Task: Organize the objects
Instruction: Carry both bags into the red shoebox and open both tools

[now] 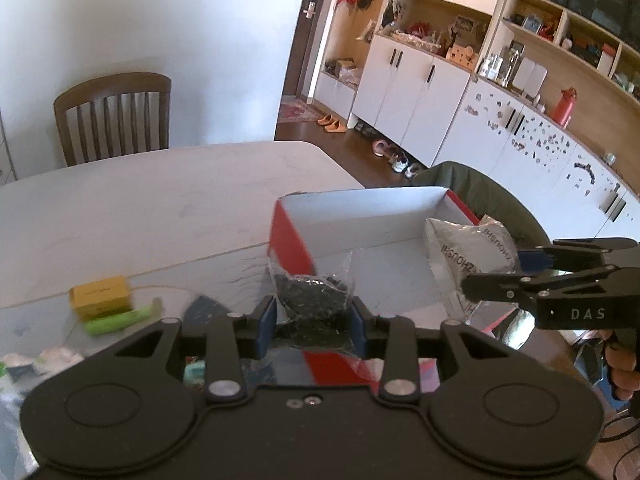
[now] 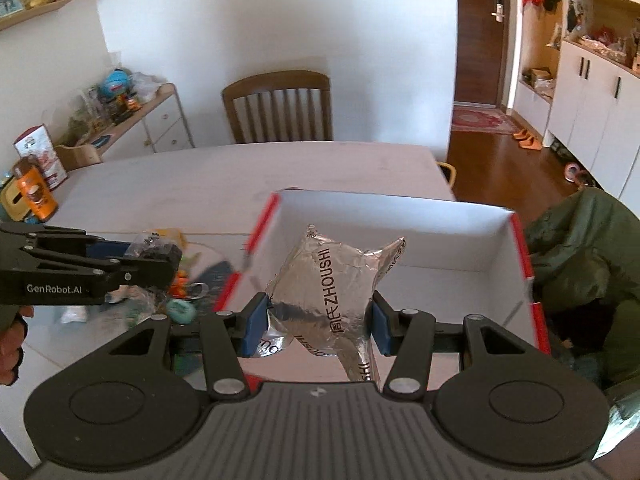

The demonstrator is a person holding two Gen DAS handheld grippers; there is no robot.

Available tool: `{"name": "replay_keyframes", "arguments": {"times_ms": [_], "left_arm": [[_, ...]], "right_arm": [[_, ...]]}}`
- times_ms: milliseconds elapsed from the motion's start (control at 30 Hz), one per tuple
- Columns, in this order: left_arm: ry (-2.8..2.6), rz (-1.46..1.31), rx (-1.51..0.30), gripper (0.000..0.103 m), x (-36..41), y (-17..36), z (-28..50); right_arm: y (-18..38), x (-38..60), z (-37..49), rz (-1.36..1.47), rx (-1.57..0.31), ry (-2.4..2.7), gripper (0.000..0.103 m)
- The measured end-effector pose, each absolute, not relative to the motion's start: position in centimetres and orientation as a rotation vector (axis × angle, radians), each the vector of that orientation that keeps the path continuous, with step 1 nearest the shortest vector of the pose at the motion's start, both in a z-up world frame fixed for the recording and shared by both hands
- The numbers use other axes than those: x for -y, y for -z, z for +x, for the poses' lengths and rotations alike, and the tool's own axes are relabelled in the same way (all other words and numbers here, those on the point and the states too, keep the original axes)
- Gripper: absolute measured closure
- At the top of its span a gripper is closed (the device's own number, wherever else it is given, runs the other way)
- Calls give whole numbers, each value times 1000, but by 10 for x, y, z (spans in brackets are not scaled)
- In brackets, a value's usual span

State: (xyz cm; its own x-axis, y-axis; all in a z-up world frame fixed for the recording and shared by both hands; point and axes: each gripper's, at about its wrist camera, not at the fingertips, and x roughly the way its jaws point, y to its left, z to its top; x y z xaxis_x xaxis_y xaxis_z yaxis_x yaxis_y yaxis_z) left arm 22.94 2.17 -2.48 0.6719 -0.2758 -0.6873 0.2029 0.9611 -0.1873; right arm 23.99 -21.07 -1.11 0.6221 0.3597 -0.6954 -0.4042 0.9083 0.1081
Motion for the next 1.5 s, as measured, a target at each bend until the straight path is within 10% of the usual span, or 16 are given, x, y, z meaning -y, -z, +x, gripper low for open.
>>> {"name": "replay_keyframes", "arguments": {"times_ms": [1500], "left_arm": [[267,33,-1074,64,85,110,354]], "right_arm": [[104,265,350,-180,-1032,-450,46]]}}
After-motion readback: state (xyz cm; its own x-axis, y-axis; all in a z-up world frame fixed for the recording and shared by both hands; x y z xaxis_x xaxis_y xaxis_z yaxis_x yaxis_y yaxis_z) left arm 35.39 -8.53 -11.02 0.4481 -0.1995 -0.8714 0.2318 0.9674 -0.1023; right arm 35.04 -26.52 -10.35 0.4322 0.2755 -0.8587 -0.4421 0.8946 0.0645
